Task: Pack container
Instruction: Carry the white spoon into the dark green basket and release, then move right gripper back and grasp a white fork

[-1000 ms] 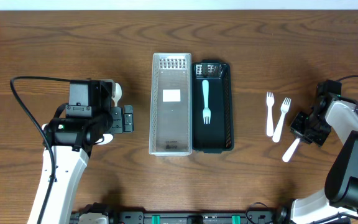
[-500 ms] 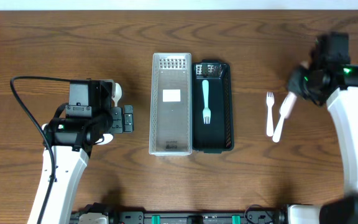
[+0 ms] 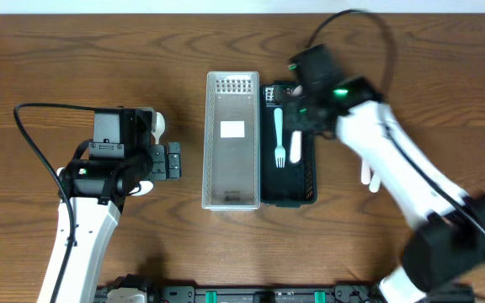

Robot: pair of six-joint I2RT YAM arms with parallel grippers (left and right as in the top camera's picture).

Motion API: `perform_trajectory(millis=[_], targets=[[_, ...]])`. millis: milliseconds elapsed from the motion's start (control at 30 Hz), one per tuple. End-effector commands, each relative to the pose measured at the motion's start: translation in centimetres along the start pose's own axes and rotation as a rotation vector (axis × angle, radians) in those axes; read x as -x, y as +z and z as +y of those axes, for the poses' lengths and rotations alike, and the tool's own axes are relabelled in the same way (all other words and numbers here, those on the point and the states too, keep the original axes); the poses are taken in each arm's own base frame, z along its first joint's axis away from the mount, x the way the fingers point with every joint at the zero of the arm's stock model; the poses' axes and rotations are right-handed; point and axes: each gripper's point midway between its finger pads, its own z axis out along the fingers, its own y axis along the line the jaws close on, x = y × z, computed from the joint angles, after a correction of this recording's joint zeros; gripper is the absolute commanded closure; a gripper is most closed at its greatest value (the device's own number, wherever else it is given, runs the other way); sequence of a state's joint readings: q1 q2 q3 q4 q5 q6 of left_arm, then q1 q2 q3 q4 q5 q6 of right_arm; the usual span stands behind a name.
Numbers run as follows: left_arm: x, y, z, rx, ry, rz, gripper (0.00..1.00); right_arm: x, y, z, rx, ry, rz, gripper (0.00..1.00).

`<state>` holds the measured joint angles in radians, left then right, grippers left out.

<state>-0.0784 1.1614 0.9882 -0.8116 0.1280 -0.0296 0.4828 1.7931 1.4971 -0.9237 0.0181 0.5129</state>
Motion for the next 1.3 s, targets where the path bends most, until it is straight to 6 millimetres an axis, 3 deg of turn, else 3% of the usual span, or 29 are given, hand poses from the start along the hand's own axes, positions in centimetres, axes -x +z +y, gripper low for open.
perform_trajectory(millis=[0, 167, 233, 333, 400, 533, 667, 733, 833, 933, 1067, 1267], targets=[[0.5, -0.4, 0.0, -0.002, -0.006, -0.014, 0.02, -2.4, 4.0, 0.8, -0.05, -0.005, 0.096, 0.99], [0.4, -0.4, 0.0, -0.001, -0.006, -0.007, 0.02, -3.8, 6.7, 0.5, -0.087, -0.011, 0.16, 0.91], [0.3, -0.4, 0.0, -0.001, -0.007, -0.004, 0.02, -3.7, 6.8, 0.5, -0.087, -0.01, 0.16, 0.83], [0.3, -0.4, 0.0, -0.001, -0.007, -0.004, 0.02, -3.0, 6.2, 0.8, -0.069, -0.042, 0.134, 0.59], [0.3, -0.4, 0.0, -0.001, -0.007, -0.003, 0.02, -2.4, 5.5, 1.1, -0.056, -0.057, 0.115, 0.58], [0.3, -0.4, 0.0, -0.001, -0.007, -0.004, 0.02, -0.1, 1.5, 2.1, -0.021, -0.108, 0.048, 0.57], [0.3, -0.4, 0.0, -0.001, -0.007, -0.003, 0.02, 3.5, -5.2, 0.7, -0.043, -0.071, -0.095, 0.58], [0.3, -0.4, 0.0, -0.001, -0.007, -0.003, 0.02, 5.2, -8.8, -1.0, -0.054, -0.021, -0.175, 0.57], [0.3, -0.4, 0.0, -0.001, -0.007, -0.003, 0.02, 7.0, -13.3, -5.4, -0.076, 0.086, -0.279, 0.48], [0.3, -0.4, 0.0, -0.001, -0.007, -0.003, 0.02, 7.3, -15.1, -11.3, -0.142, 0.212, -0.291, 0.45], [0.2, -0.4, 0.0, -0.001, -0.007, 0.001, 0.02, 5.5, -13.3, -18.8, -0.256, 0.338, -0.174, 0.44], [0.2, -0.4, 0.0, -0.001, -0.007, 0.001, 0.02, 2.0, -7.2, -24.6, -0.334, 0.451, -0.002, 0.44]])
